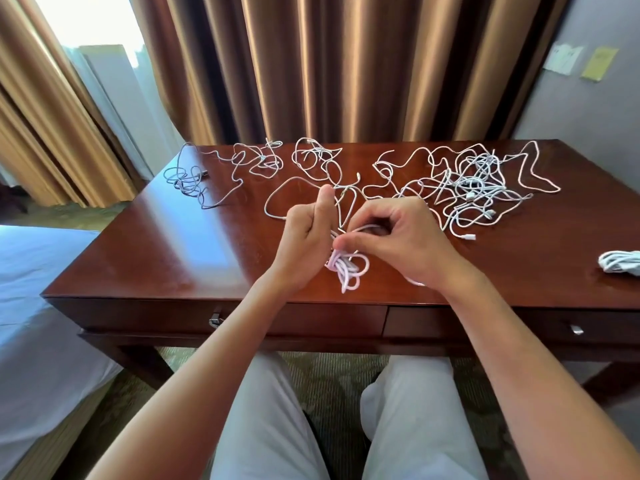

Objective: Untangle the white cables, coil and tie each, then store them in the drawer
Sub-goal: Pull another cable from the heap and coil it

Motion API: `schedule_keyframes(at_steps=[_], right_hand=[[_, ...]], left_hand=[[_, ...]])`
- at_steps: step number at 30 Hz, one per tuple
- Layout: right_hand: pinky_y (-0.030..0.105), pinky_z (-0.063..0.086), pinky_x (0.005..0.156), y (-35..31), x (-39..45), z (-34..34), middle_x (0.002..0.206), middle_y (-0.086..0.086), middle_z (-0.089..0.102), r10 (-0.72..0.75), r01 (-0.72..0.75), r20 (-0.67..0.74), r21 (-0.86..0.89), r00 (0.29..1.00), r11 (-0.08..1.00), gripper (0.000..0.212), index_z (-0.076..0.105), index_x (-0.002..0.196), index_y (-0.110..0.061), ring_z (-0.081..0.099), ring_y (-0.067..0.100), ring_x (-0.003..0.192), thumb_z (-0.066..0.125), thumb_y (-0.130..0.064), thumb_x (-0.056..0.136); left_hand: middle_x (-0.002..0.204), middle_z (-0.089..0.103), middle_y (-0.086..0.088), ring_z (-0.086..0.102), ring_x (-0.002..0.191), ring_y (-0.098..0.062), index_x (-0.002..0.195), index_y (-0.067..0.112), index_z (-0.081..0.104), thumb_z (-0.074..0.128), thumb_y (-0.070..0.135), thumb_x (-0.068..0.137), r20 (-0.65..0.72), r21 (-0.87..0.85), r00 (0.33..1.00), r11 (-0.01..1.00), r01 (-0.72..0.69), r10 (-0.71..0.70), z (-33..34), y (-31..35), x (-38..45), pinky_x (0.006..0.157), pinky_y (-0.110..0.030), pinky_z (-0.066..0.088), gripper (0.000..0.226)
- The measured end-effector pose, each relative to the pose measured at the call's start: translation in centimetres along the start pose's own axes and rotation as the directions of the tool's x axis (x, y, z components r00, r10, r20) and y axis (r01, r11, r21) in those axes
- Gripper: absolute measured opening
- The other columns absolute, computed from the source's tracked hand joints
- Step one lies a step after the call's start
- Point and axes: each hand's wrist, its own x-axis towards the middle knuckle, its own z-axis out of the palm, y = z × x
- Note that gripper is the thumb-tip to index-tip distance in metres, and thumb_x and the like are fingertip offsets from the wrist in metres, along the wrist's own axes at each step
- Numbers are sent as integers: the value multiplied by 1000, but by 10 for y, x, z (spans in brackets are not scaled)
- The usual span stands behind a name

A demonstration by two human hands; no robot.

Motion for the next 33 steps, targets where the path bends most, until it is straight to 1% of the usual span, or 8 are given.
schedule_keyframes(at_steps=[3,7,11,15,19,24,29,33], right_hand=[[22,49,62,12,-3,12,72,-4,73,35,-8,-90,279,995,960,13,75,80,-10,63,10,64,79,-23,79],[12,45,62,19,-15,40,72,-16,71,133,-51,-191,382,972,923,15,73,91,-17,59,-3,64,64,-6,96],[16,35,54,13,-31,68,61,-14,59,134,-109,-238,117,962,987,26,66,86,-23,48,0,52,52,-10,103],[18,27,53,-2,-41,81,51,-19,44,144,-154,-124,-79,982,985,34,46,75,-32,41,3,46,49,-15,104],[31,32,59,-22,-46,75,60,-11,46,126,-131,-36,-258,991,957,30,40,77,-30,47,15,56,48,-23,104],[43,53,72,-29,-34,37,87,3,73,-2,18,32,-514,999,857,24,66,94,-21,69,32,87,54,-41,100],[23,52,69,-20,-13,3,75,-11,74,-15,16,6,-187,1000,982,10,79,85,-22,69,5,70,79,-31,85],[32,50,59,-12,-11,-2,72,4,75,45,-38,-51,131,998,991,17,78,80,-11,67,25,63,84,-26,75]], left_hand=[[41,29,-12,28,42,-15,47,2,33,33,26,110,-44,-177,994,980,95,-105,5,10,0,44,-25,23,67],[46,33,-3,30,44,-13,51,15,36,35,30,109,-210,-353,926,908,228,-314,11,15,3,45,-27,26,60],[43,35,0,34,44,-15,48,13,36,35,31,108,-450,-300,830,931,208,-330,10,12,8,47,-31,31,63],[45,35,-7,31,45,-19,49,-2,31,37,32,107,-557,-104,814,987,125,-162,3,4,12,48,-41,27,67],[39,28,-6,24,41,-19,47,3,27,45,22,106,-493,211,860,977,-32,135,-3,5,10,46,-32,22,64],[41,26,-2,26,40,-19,50,8,28,45,24,105,-268,378,916,907,-184,298,-9,1,4,44,-28,22,60],[38,42,-12,41,36,-32,44,-1,39,40,22,107,-203,249,955,955,-162,215,-4,8,-1,42,-38,29,67],[44,39,-26,33,42,-39,49,-10,37,38,23,108,-146,55,984,994,-95,102,-3,17,-2,44,-44,27,68]])
